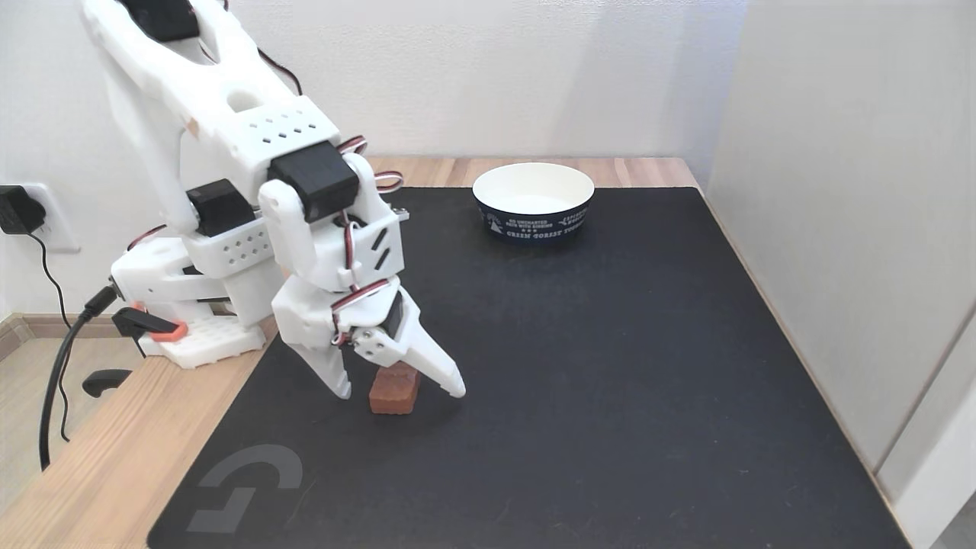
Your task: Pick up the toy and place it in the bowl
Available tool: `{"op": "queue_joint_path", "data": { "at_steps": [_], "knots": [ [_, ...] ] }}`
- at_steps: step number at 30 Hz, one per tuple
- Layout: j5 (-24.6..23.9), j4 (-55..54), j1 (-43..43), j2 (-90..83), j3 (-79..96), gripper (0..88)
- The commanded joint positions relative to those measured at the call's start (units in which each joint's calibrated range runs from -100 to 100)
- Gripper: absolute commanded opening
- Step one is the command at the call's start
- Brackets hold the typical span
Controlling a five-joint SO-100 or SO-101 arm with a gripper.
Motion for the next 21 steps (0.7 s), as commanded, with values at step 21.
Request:
{"op": "queue_joint_path", "data": {
  "at_steps": [21],
  "knots": [
    [-4.6,-1.2,-5.5,-7.7,-4.9,2.3]
  ]
}}
